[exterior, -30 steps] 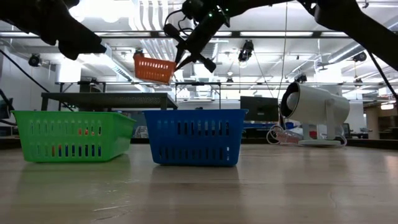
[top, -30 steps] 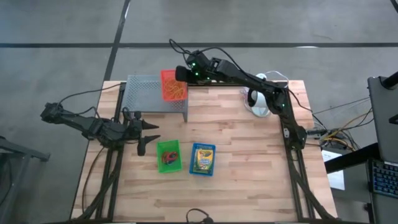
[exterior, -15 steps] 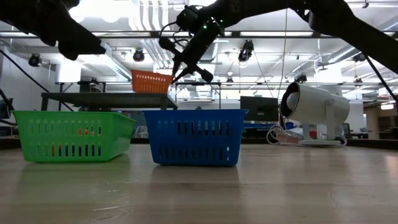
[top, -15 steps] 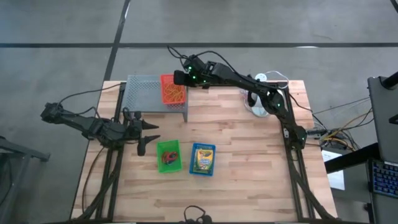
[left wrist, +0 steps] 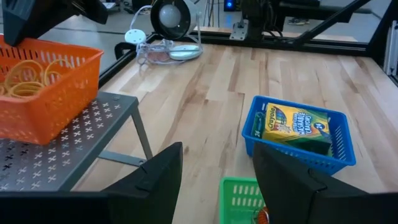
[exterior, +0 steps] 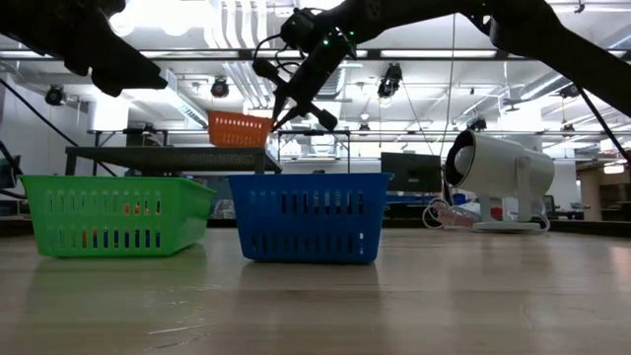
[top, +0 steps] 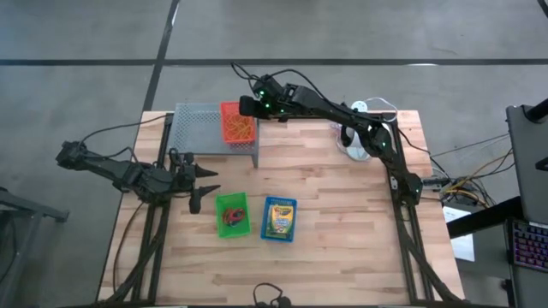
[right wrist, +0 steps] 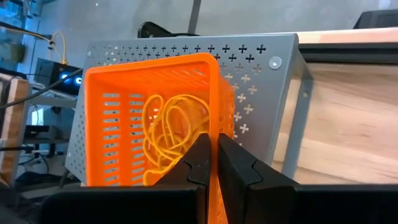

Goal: Pick & Place Office Desk Supplies
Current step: Put the orange bin filled with rubber bands on the shelf

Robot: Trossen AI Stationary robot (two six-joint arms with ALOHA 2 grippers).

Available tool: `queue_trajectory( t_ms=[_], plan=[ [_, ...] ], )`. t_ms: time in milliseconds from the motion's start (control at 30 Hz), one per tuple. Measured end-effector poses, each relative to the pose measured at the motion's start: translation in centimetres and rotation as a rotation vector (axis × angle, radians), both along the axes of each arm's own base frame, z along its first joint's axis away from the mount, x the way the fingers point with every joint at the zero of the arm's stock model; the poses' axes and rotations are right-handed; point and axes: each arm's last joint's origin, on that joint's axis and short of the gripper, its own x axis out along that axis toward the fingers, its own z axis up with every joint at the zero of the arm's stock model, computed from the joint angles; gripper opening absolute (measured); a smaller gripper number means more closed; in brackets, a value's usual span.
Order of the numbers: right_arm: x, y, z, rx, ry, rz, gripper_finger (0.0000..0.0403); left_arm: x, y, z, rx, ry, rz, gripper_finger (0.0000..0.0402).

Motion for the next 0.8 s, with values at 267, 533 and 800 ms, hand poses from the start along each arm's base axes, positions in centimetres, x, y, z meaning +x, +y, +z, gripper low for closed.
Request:
queue_trajectory(
  t_ms=[267, 533, 800],
  plan=[
    [-0.13, 0.09, -0.17, 0.021, 0.016, 0.002, 0.0013, 0.00, 0.01, -0.01, 0.000, 0.001, 0.000, 0.0200],
    [-0.14, 0.06, -0.16, 0.039, 0.008, 0.004, 0.0036, -0.02, 0.01, -0.06, 0.002, 0.006, 0.001, 0.0200],
    [0.01, 0.01, 0.08, 0.053, -0.027, 0.020, 0.0090, -0.10, 0.04, -0.22, 0.002, 0.023, 0.003, 0.0200]
  ],
)
